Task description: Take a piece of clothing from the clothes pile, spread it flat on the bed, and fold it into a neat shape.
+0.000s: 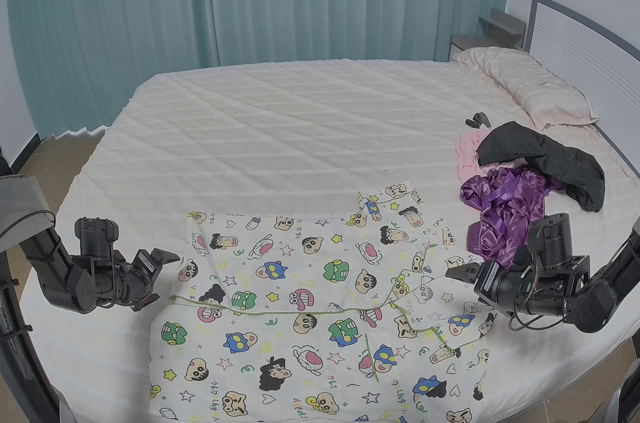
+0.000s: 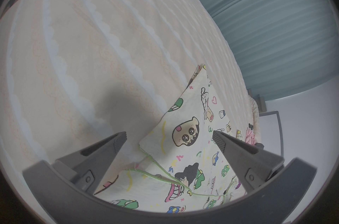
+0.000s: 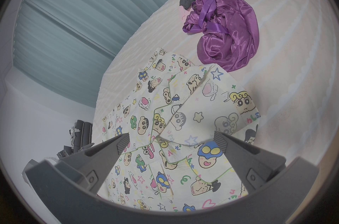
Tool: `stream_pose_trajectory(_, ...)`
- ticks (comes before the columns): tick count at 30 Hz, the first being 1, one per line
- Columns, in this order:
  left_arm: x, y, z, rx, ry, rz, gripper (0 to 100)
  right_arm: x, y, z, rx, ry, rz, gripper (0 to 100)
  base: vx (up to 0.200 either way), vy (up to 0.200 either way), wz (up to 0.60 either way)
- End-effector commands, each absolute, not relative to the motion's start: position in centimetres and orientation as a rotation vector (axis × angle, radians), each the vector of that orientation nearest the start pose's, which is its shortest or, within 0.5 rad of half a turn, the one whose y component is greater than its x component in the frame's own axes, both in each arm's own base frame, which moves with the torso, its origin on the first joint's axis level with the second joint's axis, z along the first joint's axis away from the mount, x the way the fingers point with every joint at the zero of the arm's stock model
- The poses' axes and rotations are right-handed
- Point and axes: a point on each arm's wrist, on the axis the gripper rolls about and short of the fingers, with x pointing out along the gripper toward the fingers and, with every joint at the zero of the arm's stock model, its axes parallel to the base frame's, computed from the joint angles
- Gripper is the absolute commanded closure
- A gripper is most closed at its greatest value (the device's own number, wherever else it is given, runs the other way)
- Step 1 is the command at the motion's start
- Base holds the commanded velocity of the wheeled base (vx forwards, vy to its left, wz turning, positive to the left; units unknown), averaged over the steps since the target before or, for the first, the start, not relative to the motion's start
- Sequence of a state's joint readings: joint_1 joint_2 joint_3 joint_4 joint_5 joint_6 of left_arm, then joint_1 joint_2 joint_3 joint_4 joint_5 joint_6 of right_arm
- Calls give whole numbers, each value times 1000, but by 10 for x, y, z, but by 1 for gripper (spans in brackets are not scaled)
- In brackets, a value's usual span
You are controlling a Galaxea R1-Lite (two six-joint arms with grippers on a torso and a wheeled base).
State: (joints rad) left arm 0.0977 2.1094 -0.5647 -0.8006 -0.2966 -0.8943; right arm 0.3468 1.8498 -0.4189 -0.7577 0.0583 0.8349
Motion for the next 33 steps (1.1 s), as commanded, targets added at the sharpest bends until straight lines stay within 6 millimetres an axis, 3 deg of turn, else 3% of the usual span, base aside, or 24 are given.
stream_pose_trajectory(1, 311, 12, 9, -971, 800, 148, 0, 246, 91, 61, 692, 794, 88, 0, 0, 0, 0)
stream_pose_trajectory(21, 313, 0, 5, -944, 812, 152, 0, 245, 91, 61, 692, 791, 89, 0, 0, 0, 0)
stream_pose_trajectory(22, 313, 1, 5, -946, 813, 154, 100, 245, 91, 61, 692, 791, 89, 0, 0, 0, 0)
stream_pose_trajectory(33, 311, 1, 7, -930, 789, 190, 100, 245, 91, 61, 692, 792, 89, 0, 0, 0, 0)
